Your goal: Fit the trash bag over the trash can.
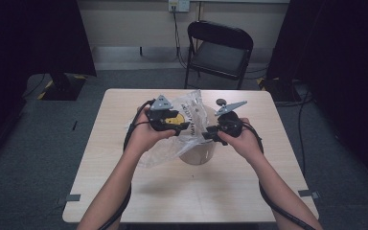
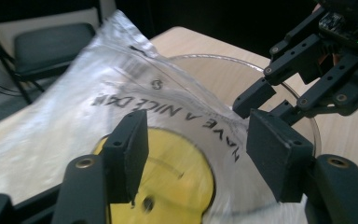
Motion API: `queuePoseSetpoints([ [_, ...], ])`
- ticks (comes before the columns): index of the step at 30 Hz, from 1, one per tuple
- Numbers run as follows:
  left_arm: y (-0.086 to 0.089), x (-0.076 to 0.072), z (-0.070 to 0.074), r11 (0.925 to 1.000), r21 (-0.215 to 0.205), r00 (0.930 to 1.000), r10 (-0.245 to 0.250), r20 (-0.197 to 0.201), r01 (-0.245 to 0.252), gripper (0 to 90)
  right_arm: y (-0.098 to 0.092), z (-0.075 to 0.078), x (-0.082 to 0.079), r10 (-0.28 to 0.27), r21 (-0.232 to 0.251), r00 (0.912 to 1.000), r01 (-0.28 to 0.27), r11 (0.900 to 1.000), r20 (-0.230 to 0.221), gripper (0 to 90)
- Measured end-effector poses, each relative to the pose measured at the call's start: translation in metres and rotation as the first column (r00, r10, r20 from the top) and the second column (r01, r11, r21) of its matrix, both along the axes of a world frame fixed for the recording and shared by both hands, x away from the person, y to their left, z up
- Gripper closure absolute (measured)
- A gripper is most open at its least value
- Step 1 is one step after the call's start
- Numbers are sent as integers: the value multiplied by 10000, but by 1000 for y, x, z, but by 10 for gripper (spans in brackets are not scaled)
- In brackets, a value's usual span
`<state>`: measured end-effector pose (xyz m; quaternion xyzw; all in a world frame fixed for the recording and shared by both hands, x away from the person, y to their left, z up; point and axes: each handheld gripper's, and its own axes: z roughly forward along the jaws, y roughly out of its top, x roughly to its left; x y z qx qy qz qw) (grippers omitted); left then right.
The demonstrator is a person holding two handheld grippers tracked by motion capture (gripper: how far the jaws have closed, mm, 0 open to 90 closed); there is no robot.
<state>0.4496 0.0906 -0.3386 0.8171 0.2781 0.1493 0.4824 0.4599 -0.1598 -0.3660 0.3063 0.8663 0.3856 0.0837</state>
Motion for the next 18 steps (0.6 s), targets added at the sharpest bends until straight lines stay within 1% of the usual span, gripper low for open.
queuePoseSetpoints([
  [1,-4,3,-2,10000,60,10000,-59,-64,60,404,0,0,0,26,83,10000,-25,10000,-56,651],
  [5,-19,13,-10,9982,598,9987,-51,-516,81,434,0,-2,-1,253,178,9996,-251,9995,-113,646],
  [6,-21,15,-12,9972,740,9983,-79,-583,122,453,0,-2,-1,292,299,9994,-286,9991,-199,645],
  [7,-24,17,-14,9964,824,9975,-164,-682,221,471,-1,-2,-1,346,407,9991,-335,9986,-264,639],
  [8,-27,18,-16,9954,888,9966,-282,-773,350,472,-1,-2,-2,399,442,9989,-389,9983,-230,633],
  [10,-32,20,-17,9909,1223,9943,-445,-972,563,503,-2,0,-3,384,570,9992,-378,9977,-104,578],
  [12,-34,23,-18,9864,1489,9919,-520,-1155,690,524,-4,3,-4,400,667,9992,-398,9970,-14,555],
  [14,-37,25,-19,9853,1512,9877,-574,-1457,796,551,-7,6,-3,220,679,9994,-237,9974,264,505],
  [15,-38,26,-21,9847,1549,9858,-551,-1584,799,559,-9,8,-2,37,732,9995,-60,9973,325,503],
  [16,-39,26,-22,9828,1633,9844,-593,-1654,867,567,-10,9,0,-92,873,9994,63,9962,330,493],
  [17,-40,27,-22,9791,1788,9823,-648,-1759,966,586,-12,10,3,-244,1043,9991,206,9943,352,473],
  [18,-41,27,-23,9783,1808,9811,-680,-1813,1012,592,-13,11,6,-374,1145,9982,318,9929,472,450],
])
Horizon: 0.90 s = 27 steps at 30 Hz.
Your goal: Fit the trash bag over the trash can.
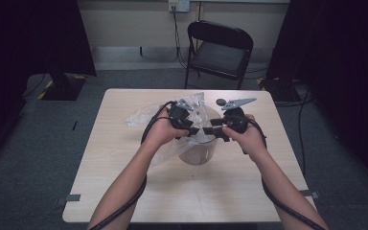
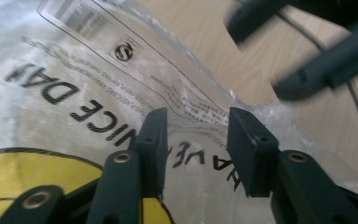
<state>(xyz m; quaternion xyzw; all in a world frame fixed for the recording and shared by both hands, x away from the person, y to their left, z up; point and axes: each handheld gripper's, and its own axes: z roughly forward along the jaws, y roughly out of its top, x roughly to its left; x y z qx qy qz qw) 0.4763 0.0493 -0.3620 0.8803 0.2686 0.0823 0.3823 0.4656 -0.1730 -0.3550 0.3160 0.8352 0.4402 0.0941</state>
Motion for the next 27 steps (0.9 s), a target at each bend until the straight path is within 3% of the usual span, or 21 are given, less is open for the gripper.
queuePoseSetpoints([
  [3,0,1,-2,9998,182,9996,68,-257,-63,616,1,0,7,-136,-164,9999,137,9998,83,426],
  [5,2,2,-2,9999,-20,9993,165,-332,-166,617,4,0,9,-5,-114,9999,7,9999,129,402],
  [8,5,0,-2,9982,-511,9992,303,-255,-315,575,10,-1,4,540,324,9985,-542,9980,55,405],
  [10,7,-3,2,9966,-733,9993,373,11,-372,527,13,-2,-2,809,229,9967,-811,9964,111,422],
  [11,9,-5,4,9979,-538,9989,366,293,-350,507,14,-3,-4,899,79,9959,-899,9959,71,438],
  [13,13,-9,11,9956,-733,9965,625,551,-584,402,15,-6,-5,1017,-144,9948,-1017,9947,-37,475],
  [14,16,-12,15,9934,-916,9951,748,642,-688,396,15,-8,-5,1048,-257,9944,-1050,9941,-118,479],
  [17,24,-15,25,9916,-957,9904,964,991,-870,366,15,-12,-4,1169,-304,9920,-1184,9925,-468,510],
  [21,40,-14,30,9787,-1261,9790,1754,1038,-1620,324,19,-14,-6,1288,-795,9907,-1320,9881,-439,529],
  [27,59,-8,22,9619,-1403,9658,2473,786,-2348,291,20,-15,-5,1276,-788,9911,-1303,9883,-392,515],
])
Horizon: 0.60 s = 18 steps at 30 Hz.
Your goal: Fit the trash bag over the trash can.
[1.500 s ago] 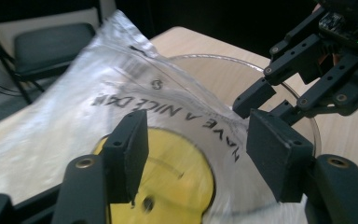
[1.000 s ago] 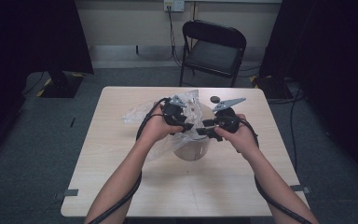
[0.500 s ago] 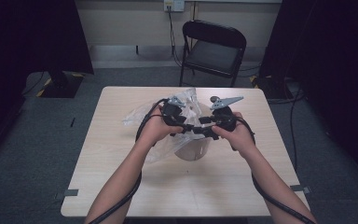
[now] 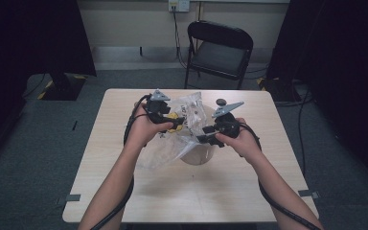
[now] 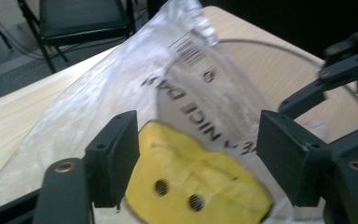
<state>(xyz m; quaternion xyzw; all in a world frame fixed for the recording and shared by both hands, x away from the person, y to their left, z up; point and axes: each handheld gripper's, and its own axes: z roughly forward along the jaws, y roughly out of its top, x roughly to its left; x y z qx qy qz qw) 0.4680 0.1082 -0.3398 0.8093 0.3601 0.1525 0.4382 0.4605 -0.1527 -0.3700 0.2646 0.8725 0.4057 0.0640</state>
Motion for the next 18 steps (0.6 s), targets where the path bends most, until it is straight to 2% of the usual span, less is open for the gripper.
queuePoseSetpoints([
  [3,1,4,-6,9999,8,9997,147,-180,-147,289,0,0,0,7,-27,10000,-7,10000,28,513],
  [6,-1,7,-11,9999,-64,9995,-119,-283,117,386,-1,-1,0,8,65,10000,-8,10000,3,503],
  [8,-3,9,-12,9996,211,9993,-180,-325,187,437,-2,-2,1,-16,193,10000,16,9998,-24,485],
  [10,-5,10,-12,9996,165,9986,-226,-477,234,548,-4,-3,2,-49,369,9999,54,9993,-121,480],
  [13,-6,10,-12,9975,682,9989,-153,-451,183,611,-7,-5,4,-146,525,9998,151,9985,-98,488],
  [18,-6,7,-6,9950,1003,9990,49,-452,-4,724,-9,-7,5,-232,594,9997,234,9980,-37,490],
])
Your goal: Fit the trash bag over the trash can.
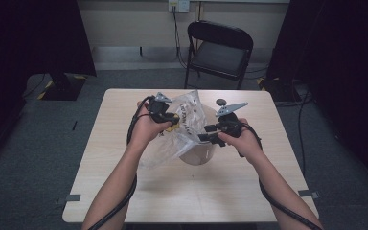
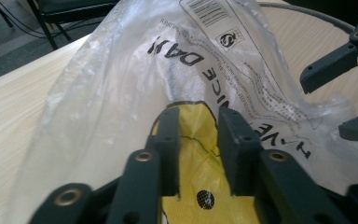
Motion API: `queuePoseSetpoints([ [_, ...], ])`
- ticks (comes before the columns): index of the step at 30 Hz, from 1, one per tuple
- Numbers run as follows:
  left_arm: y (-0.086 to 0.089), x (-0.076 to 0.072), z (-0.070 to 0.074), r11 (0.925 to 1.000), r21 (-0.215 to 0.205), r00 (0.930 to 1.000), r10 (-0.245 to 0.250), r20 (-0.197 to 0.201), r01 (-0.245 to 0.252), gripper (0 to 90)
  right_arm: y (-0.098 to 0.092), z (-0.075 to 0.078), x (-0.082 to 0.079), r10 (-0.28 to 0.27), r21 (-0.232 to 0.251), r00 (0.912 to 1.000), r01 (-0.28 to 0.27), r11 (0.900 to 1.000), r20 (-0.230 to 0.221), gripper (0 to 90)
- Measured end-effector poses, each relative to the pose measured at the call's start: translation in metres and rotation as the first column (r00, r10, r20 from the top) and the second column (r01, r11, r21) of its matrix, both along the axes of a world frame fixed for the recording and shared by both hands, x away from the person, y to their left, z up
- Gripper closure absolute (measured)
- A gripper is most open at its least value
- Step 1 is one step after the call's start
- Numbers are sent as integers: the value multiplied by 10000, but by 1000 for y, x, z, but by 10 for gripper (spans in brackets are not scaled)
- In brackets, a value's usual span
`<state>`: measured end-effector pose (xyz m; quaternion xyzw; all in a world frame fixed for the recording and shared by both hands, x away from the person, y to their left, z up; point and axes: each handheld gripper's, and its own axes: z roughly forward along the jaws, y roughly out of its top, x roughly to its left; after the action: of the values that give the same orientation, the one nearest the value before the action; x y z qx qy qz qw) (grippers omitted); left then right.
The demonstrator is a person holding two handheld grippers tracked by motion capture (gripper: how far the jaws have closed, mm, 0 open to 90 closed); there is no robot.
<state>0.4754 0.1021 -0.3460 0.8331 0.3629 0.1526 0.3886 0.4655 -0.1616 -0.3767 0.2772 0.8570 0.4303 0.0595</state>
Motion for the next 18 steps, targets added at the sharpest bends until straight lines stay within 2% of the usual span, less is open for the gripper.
queuePoseSetpoints([
  [5,-6,-8,14,9994,340,9996,35,264,-44,845,0,-1,0,-36,6,9999,36,10000,95,486],
  [9,-25,-15,26,9952,781,9955,-649,694,594,864,0,0,-1,-10,91,9999,9,10000,100,456],
  [10,-31,-17,27,9928,947,9947,-792,649,729,869,-1,0,-1,-1,81,9999,0,10000,125,442],
  [13,-46,-14,24,9796,1695,9922,-1169,432,1080,875,-3,5,-5,-74,149,9996,71,9999,261,409],
  [15,-55,-12,20,9677,2153,9898,-1398,268,1309,875,-8,11,-8,-195,291,9989,183,9994,428,380],
  [17,-62,-10,15,9586,2366,9863,-1646,72,1583,875,-14,19,-10,-412,654,9970,370,9972,648,357],
  [18,-65,-10,13,9563,2335,9835,-1808,-10,1760,872,-18,23,-10,-517,852,9963,457,9953,693,357],
])
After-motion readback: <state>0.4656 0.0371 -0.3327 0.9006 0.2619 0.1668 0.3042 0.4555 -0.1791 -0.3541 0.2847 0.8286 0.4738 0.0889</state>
